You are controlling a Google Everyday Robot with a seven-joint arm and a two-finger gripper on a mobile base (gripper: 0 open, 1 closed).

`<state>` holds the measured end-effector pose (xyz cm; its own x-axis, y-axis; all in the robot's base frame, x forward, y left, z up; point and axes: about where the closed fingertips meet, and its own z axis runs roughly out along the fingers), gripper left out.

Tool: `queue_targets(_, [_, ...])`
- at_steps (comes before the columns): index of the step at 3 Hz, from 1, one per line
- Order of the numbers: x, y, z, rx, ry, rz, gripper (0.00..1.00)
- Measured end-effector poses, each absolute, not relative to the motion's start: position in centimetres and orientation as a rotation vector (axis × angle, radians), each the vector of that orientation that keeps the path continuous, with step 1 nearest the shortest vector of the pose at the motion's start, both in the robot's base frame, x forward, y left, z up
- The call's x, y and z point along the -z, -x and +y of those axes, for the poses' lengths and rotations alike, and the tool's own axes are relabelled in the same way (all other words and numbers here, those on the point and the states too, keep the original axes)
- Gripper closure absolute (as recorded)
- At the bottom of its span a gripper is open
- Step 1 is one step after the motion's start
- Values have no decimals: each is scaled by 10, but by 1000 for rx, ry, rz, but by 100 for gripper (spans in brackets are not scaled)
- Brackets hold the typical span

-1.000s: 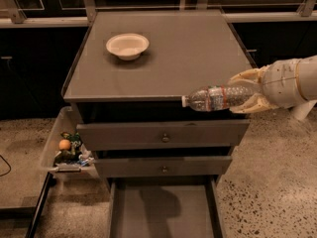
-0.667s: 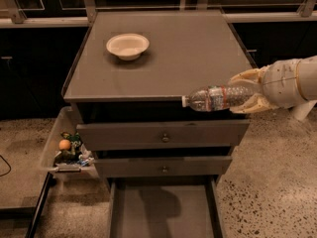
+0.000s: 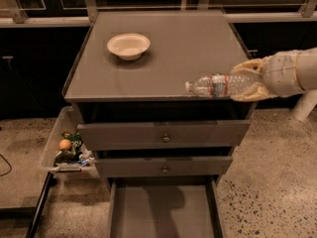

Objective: Pick water bottle from bottom drawer and place on counter

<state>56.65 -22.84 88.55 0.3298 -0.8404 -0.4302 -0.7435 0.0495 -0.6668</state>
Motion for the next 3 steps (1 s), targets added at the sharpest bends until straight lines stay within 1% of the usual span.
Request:
queue_targets(1, [-900, -611, -235, 81, 1647, 1418, 100])
queue_targets(3, [-925, -686, -225, -94, 1546, 1396, 100])
